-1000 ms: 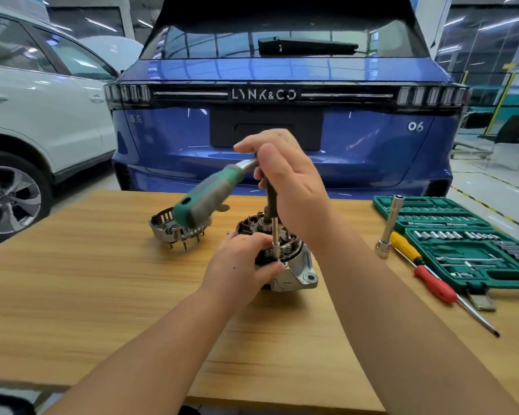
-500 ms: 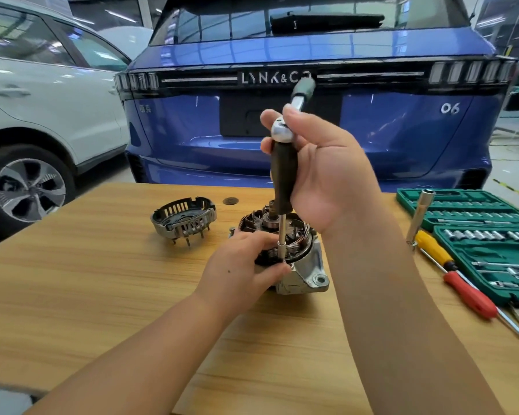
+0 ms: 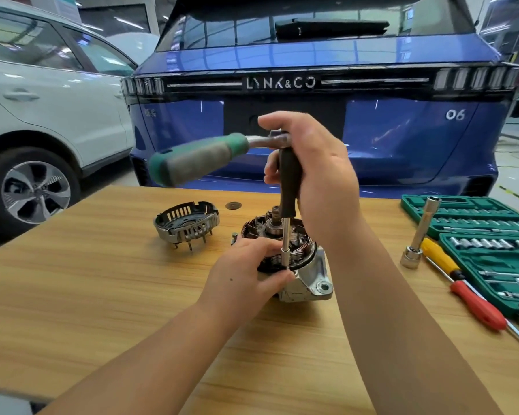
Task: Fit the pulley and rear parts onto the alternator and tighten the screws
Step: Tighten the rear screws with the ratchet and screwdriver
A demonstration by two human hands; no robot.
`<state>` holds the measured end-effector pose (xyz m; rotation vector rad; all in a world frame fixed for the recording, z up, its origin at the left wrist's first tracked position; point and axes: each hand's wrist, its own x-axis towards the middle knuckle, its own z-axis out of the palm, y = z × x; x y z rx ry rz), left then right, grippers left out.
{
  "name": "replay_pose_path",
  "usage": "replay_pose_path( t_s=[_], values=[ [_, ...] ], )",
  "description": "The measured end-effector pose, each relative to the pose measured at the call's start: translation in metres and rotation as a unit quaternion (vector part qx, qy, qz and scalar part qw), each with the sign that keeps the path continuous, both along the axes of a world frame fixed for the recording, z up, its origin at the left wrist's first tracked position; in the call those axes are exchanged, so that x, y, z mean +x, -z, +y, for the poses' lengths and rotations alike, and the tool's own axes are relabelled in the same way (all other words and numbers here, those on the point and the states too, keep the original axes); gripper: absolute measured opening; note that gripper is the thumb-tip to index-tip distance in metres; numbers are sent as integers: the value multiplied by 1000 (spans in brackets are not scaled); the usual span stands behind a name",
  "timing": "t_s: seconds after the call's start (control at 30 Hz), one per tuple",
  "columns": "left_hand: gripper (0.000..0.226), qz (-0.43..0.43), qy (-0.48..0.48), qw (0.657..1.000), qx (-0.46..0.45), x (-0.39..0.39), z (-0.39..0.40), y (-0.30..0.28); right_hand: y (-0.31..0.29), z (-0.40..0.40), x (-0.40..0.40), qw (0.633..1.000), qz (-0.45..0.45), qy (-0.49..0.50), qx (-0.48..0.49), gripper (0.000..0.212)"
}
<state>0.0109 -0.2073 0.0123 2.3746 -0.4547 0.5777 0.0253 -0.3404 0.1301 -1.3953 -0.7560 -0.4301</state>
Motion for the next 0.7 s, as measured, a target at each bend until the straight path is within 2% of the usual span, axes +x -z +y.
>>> replay_pose_path(
  t_s=[0.1, 0.2, 0.23, 0.33, 0.37, 0.43, 0.5, 0.7],
  values=[
    [38, -2, 0, 1000, -10, 1, 0, 1, -1, 2, -3, 996, -62, 69, -6, 3],
    [41, -2, -4, 1000, -24, 2, 0, 3, 1, 6, -1, 982, -46, 173, 51, 14],
    [41, 0, -4, 1000, -29, 2, 0, 3, 1, 5, 0, 983, 1, 162, 89, 18],
    [41, 7, -3, 999, -37, 0, -1, 2, -6, -3, 5, 966, 159, -6, 202, 50],
    [41, 10, -2, 999, -39, 0, -1, 1, -7, -5, 7, 954, 191, -39, 229, 60],
    [40, 10, 2, 999, -42, 0, -1, 2, -6, -5, 9, 939, 218, -42, 261, 66],
    [41, 7, 3, 999, -42, 1, 0, 3, -4, -1, 7, 936, 223, -37, 270, 60],
    [38, -4, -1, 1000, -21, 3, 1, 6, -1, 9, -3, 947, 195, -140, 215, 28]
  ],
)
